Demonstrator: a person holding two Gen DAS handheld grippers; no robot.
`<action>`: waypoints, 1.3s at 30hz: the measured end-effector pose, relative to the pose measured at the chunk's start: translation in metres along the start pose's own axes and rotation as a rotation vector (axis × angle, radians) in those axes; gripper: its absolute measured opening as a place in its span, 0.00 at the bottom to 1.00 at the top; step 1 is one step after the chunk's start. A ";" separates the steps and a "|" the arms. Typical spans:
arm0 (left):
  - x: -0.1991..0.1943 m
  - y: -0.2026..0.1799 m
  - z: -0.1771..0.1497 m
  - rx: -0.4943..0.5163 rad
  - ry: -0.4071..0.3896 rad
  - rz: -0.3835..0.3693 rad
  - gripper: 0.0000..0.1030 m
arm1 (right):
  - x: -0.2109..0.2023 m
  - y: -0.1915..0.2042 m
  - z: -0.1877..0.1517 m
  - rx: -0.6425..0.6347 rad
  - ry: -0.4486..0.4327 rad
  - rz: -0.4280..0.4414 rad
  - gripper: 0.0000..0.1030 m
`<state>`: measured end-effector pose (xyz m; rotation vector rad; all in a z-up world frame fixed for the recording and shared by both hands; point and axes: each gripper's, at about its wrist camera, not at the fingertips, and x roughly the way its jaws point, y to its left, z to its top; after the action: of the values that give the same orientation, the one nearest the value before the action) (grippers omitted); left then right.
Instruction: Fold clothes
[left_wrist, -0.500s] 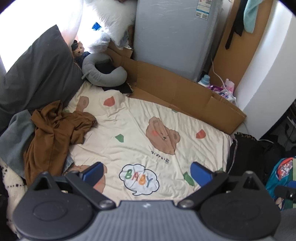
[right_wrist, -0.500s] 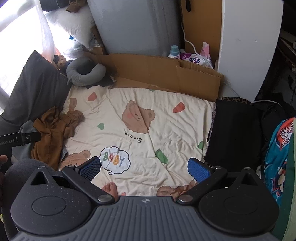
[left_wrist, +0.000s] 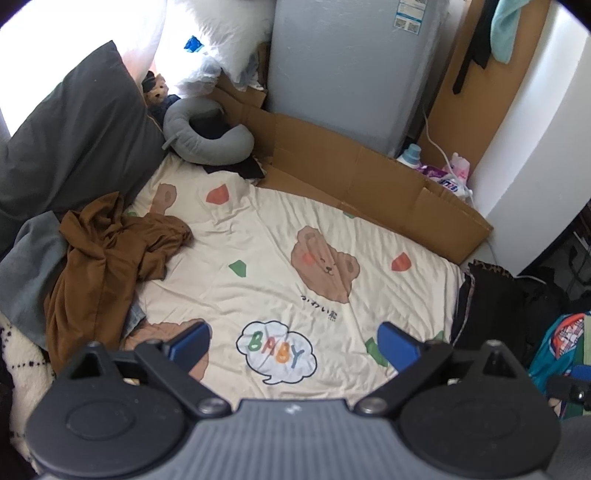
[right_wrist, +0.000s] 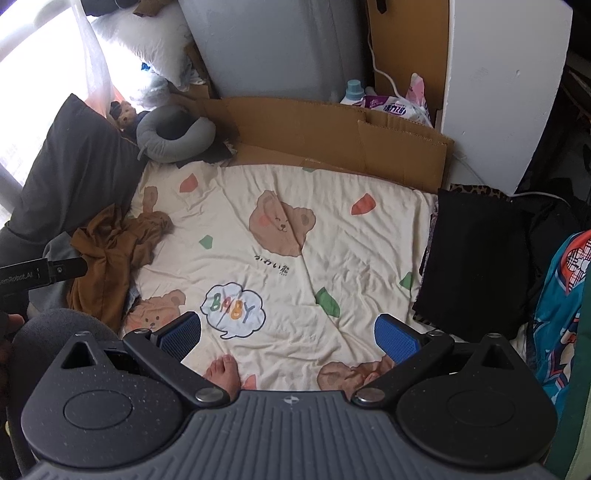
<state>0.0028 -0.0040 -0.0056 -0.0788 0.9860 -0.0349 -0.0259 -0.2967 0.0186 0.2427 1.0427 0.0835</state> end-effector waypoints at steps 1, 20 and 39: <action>0.000 0.000 0.001 0.000 0.002 0.000 0.96 | 0.000 -0.001 0.000 0.001 0.003 0.003 1.00; 0.001 0.003 0.003 0.007 0.004 0.006 0.96 | 0.001 -0.001 0.000 -0.003 0.017 0.009 1.00; -0.001 -0.001 -0.003 0.031 -0.002 0.008 0.96 | -0.002 0.000 -0.002 -0.005 -0.003 -0.001 1.00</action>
<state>0.0002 -0.0048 -0.0063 -0.0462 0.9836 -0.0431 -0.0285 -0.2972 0.0194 0.2375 1.0392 0.0854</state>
